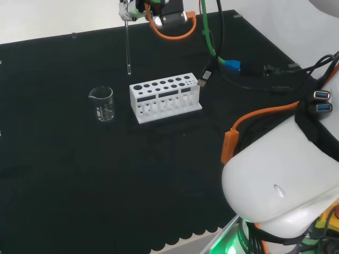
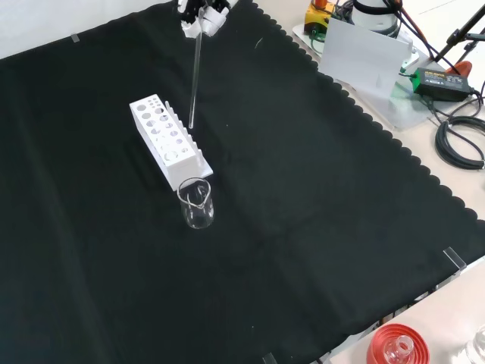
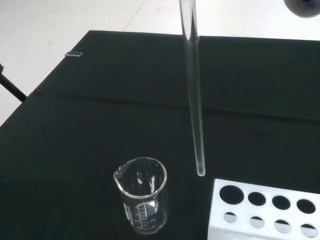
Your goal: Stir in the beaker to the left of the white test tube rack with the glass rod.
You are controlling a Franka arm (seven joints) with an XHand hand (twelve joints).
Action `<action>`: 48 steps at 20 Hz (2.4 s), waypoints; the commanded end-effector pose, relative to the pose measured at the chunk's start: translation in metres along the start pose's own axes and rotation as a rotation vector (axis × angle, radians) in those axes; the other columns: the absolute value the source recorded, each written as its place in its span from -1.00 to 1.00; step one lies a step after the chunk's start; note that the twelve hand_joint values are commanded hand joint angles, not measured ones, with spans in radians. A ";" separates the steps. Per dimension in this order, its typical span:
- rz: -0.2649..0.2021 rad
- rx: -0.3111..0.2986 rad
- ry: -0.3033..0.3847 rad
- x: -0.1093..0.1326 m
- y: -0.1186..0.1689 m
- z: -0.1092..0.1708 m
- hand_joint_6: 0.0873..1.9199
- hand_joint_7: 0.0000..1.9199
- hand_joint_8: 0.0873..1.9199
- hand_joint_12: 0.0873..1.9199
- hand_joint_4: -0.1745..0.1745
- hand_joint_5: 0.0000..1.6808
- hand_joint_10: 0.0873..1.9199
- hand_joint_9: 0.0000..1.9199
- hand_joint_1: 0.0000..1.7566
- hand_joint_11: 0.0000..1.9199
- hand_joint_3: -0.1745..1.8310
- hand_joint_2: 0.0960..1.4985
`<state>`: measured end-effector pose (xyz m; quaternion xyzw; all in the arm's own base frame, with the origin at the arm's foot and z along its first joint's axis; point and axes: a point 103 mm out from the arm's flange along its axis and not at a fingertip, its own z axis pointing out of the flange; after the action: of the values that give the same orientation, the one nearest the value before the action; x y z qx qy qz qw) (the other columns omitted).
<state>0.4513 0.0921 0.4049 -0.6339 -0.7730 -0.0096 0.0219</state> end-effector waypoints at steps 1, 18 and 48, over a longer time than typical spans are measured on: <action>-0.016 0.001 -0.002 0.007 0.001 -0.003 -0.29 0.69 -0.64 -0.26 -1.00 0.38 -0.82 0.85 0.36 0.65 -1.00 0.46; -0.113 0.040 0.004 0.056 0.020 0.009 -0.29 0.70 -0.65 -0.26 -1.00 0.39 -0.82 0.85 0.36 0.66 -1.00 0.45; -0.167 0.102 0.021 0.058 0.081 0.063 -0.30 0.71 -0.67 -0.26 -1.00 0.39 -0.82 0.85 0.37 0.66 -1.00 0.45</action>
<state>0.5012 0.1745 0.3590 -0.5680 -0.8208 0.0140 0.0597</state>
